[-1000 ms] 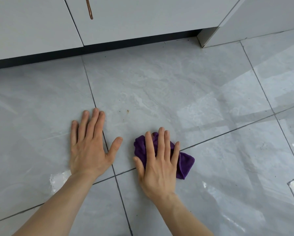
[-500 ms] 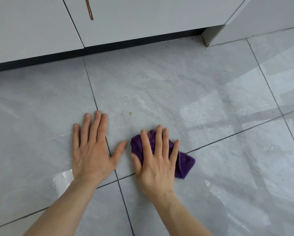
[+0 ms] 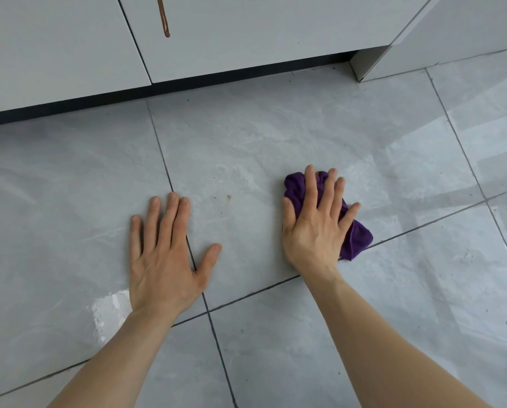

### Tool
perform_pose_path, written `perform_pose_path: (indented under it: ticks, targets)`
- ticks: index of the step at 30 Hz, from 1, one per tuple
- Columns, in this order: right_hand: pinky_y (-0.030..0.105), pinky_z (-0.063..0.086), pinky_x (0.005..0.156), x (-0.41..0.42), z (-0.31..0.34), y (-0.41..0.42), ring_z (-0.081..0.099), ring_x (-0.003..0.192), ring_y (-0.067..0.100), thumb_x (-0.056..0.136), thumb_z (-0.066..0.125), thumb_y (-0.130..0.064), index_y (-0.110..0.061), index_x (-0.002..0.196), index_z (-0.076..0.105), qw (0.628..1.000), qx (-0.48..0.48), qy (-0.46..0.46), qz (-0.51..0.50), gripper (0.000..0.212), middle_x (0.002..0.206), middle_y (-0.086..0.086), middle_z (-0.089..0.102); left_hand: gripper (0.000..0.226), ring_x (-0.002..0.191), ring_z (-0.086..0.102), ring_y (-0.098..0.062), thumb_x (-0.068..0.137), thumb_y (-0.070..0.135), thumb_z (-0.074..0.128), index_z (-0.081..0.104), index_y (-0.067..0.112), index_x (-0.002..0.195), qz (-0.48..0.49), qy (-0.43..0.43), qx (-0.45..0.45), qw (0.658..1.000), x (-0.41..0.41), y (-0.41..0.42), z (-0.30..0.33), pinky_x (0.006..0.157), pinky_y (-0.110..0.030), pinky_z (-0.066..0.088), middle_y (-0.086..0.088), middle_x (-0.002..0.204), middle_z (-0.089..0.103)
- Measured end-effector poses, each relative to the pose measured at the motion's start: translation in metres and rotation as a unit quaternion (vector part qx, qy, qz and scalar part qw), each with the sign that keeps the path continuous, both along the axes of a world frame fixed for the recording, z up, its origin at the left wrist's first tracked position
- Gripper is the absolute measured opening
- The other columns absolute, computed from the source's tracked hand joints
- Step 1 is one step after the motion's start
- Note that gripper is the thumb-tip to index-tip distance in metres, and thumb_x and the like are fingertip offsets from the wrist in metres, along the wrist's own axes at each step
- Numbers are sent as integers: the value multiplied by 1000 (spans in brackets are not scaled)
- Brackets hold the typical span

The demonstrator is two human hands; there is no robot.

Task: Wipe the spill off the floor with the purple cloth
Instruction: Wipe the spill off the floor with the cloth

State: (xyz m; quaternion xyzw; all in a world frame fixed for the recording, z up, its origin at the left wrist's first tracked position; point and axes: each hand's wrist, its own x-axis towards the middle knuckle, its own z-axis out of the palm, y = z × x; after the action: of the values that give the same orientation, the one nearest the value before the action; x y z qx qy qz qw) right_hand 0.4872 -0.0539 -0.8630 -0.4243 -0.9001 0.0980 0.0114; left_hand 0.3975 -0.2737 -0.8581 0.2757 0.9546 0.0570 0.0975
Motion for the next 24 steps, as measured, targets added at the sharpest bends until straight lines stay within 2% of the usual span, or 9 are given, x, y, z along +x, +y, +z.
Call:
perform_pose_path:
  ticks: [5,10,18,21,24]
  targets:
    - [67,6,121,30,0,-3,2,158,30,104,31,-52,-30,160,11,999,0,-1,-34,64,171,12,8,89,158,2,-23,92,67,33,12,16,161,-1,-2,5,1000,1,1,1,127,-53,9,-1,171,12]
    - [64,11,122,54,1,-35,4,158,30,104,33,-50,-25,160,17,1000,-4,-4,-20,64,170,14,10,88,158,1,-23,92,67,30,12,15,161,1,-4,4,1000,2,2,2,126,-54,10,-2,171,11]
    - [60,17,123,65,5,-120,4,158,29,105,34,-56,-28,160,21,987,-39,6,153,63,170,14,12,83,158,3,-22,94,64,26,15,15,161,-6,-11,28,1000,1,0,2,126,-54,11,-3,171,15]
    - [57,16,124,51,4,-106,7,158,28,105,35,-56,-28,159,23,990,-33,19,137,62,169,13,16,82,158,4,-23,95,63,24,16,15,161,-11,-14,25,1000,1,0,2,126,-54,12,-3,170,16]
    - [55,14,125,9,1,-73,7,158,24,106,39,-46,-28,157,27,995,-46,67,62,55,169,8,19,81,158,5,-23,95,63,22,16,15,161,-9,-15,31,999,-1,-1,2,126,-53,11,-3,170,16]
